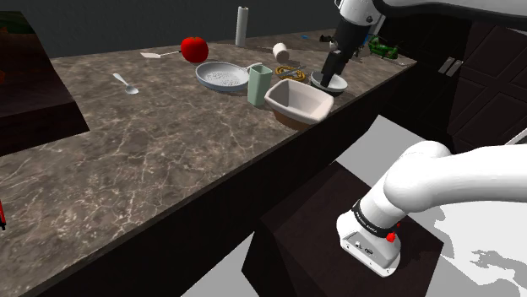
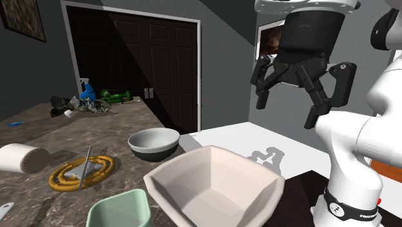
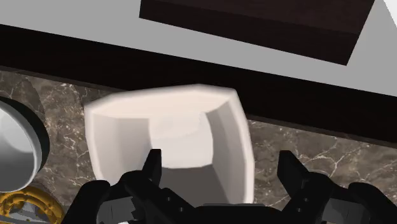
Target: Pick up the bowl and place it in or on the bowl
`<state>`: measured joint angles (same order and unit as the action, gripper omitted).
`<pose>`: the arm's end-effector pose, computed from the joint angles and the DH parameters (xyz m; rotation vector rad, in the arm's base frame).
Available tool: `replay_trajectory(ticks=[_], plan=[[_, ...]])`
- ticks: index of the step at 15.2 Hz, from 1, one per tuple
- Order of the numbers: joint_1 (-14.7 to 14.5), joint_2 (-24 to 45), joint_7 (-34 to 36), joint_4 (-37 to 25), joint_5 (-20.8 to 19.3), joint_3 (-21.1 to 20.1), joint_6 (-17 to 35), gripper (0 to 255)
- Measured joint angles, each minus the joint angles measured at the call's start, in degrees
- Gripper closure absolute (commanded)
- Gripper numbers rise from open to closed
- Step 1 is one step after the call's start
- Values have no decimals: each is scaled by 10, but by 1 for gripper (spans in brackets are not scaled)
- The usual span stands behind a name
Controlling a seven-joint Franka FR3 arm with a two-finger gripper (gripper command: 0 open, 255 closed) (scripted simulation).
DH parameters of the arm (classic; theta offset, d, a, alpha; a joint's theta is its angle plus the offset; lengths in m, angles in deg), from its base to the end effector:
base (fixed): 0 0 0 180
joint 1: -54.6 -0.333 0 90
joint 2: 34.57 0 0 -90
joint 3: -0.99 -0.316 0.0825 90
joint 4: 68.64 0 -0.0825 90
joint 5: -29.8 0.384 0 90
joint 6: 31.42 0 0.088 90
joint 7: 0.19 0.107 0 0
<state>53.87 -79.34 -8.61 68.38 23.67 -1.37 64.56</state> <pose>0.3177 0.0102 0.5824 2.9868 0.2961 0.0862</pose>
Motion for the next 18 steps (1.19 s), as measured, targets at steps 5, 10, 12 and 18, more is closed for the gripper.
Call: replay_trajectory(ticks=[5, 10, 12, 18], plan=[[12, 19, -40, 19, -28, 33, 42, 0], [29, 72, -98, 30, -68, 82, 115, 0], [35, 94, -123, 26, -82, 102, 139, 0], [52, 178, -196, 11, -115, 163, 224, 0]])
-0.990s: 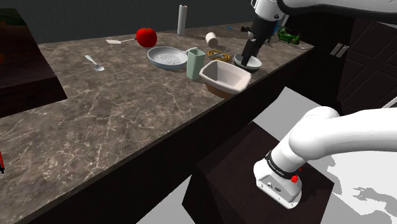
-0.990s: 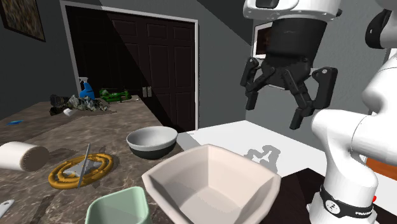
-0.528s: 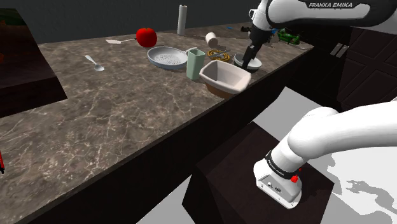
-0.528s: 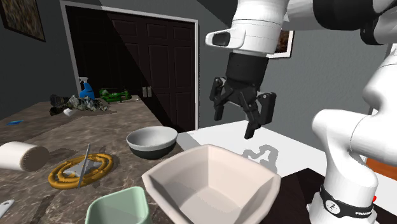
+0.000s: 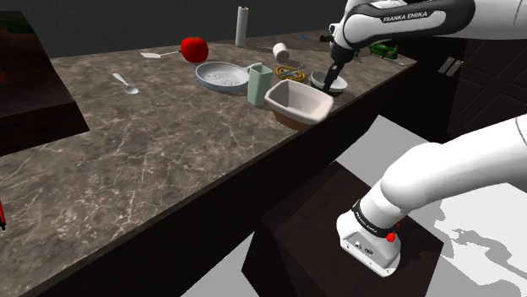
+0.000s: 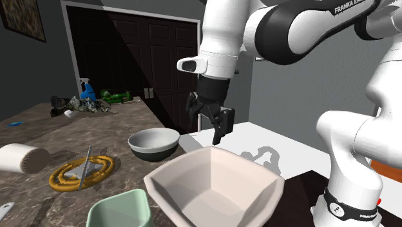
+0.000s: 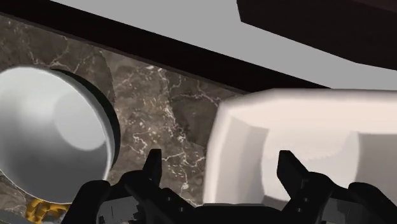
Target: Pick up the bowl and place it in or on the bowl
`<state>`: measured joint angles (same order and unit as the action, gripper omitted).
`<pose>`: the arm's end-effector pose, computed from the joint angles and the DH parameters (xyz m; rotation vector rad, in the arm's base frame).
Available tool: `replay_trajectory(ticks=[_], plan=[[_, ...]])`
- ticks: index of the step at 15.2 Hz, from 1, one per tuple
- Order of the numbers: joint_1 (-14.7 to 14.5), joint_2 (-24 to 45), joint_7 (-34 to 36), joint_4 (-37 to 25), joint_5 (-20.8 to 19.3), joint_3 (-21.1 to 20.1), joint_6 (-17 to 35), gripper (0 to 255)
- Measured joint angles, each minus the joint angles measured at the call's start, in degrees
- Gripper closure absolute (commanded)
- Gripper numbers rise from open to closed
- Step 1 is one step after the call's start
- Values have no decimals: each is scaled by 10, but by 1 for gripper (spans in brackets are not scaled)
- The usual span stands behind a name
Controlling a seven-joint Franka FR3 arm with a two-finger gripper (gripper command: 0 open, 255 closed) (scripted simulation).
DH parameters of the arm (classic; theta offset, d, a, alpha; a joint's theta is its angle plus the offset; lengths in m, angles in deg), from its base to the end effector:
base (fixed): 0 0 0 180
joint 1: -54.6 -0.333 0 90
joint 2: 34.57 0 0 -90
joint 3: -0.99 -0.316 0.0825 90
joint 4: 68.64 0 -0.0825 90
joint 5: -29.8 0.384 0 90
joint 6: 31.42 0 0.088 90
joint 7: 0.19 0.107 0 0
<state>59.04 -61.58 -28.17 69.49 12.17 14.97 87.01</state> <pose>0.3937 -0.1547 0.4902 2.9014 0.4637 0.0701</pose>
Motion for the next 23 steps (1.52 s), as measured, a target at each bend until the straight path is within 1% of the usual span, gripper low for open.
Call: replay_trajectory(ticks=[5, 9, 11, 19, 23], plan=[[6, 92, -62, -44, -5, 46, 64, 0], [10, 173, -116, -85, 9, 79, 116, 0], [11, 211, -142, -112, 22, 90, 131, 0], [18, 264, -164, -106, 39, 103, 191, 0], [18, 267, -164, -105, 40, 103, 196, 0]])
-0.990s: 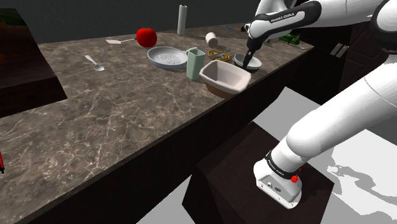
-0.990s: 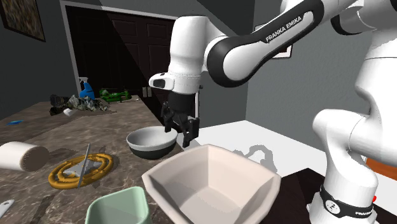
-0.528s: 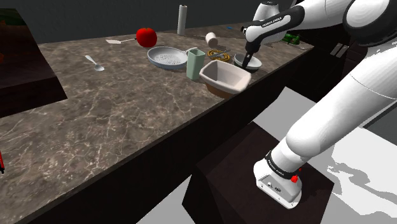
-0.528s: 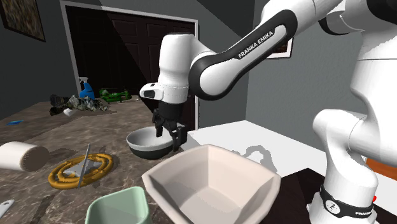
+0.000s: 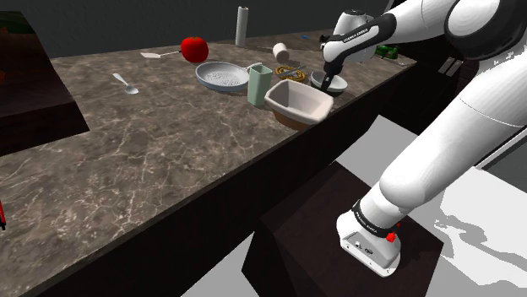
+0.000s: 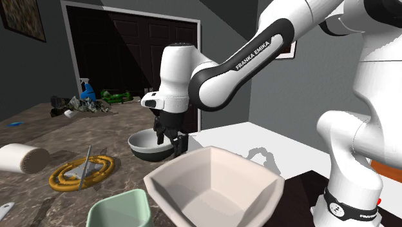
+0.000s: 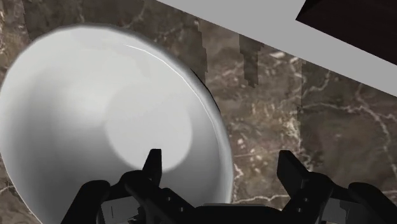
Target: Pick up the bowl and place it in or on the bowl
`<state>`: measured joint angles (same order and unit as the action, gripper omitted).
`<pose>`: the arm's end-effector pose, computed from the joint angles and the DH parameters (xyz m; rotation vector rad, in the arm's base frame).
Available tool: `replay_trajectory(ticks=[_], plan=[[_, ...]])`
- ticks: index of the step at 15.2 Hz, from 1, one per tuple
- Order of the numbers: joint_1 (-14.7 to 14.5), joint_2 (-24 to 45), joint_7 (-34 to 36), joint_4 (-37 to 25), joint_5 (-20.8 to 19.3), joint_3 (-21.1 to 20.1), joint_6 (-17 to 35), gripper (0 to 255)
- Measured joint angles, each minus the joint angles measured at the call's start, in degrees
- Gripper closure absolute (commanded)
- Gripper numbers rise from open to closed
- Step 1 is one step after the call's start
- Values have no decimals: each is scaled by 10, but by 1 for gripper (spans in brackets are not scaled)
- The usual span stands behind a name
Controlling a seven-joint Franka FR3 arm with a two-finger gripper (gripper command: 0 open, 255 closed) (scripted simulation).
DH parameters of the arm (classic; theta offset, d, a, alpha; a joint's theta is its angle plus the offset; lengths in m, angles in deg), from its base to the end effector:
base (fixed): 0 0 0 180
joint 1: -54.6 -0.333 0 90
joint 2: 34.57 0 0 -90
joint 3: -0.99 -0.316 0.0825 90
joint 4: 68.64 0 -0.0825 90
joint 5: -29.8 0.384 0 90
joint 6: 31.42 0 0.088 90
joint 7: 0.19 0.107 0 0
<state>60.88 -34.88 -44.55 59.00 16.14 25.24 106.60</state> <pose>0.4666 -0.2770 0.3932 2.8322 0.5799 0.0607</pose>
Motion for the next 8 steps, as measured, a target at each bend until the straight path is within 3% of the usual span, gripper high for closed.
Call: replay_trajectory(ticks=[2, 3, 8], plan=[[0, 0, 0, 0, 0, 0, 0, 0], [0, 0, 0, 0, 0, 0, 0, 255], [0, 0, 0, 0, 0, 0, 0, 255]])
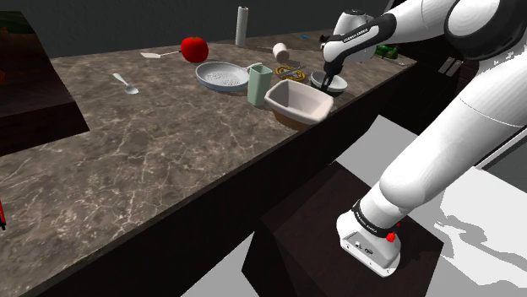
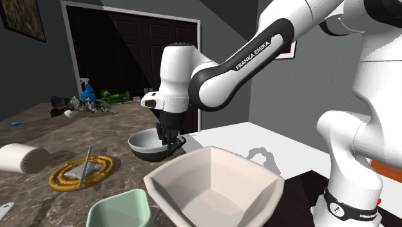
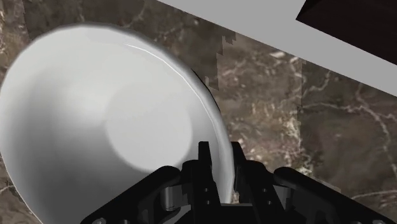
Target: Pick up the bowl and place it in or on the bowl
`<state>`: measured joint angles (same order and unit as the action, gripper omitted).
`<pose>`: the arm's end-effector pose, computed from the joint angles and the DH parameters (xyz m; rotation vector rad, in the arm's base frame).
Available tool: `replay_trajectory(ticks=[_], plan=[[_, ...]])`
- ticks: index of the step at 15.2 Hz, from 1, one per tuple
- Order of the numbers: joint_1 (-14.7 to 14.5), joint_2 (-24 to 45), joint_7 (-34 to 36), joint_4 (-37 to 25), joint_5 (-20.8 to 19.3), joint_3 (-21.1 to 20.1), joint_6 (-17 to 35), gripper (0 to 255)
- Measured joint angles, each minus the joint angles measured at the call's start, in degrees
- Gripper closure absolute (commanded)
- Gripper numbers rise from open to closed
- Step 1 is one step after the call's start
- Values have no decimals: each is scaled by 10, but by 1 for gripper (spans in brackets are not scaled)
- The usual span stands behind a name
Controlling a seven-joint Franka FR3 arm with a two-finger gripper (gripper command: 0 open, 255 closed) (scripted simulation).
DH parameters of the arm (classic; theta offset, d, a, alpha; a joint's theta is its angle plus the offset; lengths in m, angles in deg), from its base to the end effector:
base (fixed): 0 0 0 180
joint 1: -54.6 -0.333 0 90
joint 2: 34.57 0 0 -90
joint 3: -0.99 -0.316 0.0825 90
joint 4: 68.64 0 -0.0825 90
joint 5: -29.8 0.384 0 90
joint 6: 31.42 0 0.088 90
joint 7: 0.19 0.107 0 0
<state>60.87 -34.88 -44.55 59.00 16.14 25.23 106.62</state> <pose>0.4667 -0.2768 0.3933 2.8319 0.5804 0.0612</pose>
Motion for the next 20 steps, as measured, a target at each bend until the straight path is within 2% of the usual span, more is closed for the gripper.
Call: replay_trajectory(ticks=[7, 20], plan=[[0, -4, -1, -4, 0, 0, -8, 255], [-4, -47, -9, -63, -4, -6, -108, 255]])
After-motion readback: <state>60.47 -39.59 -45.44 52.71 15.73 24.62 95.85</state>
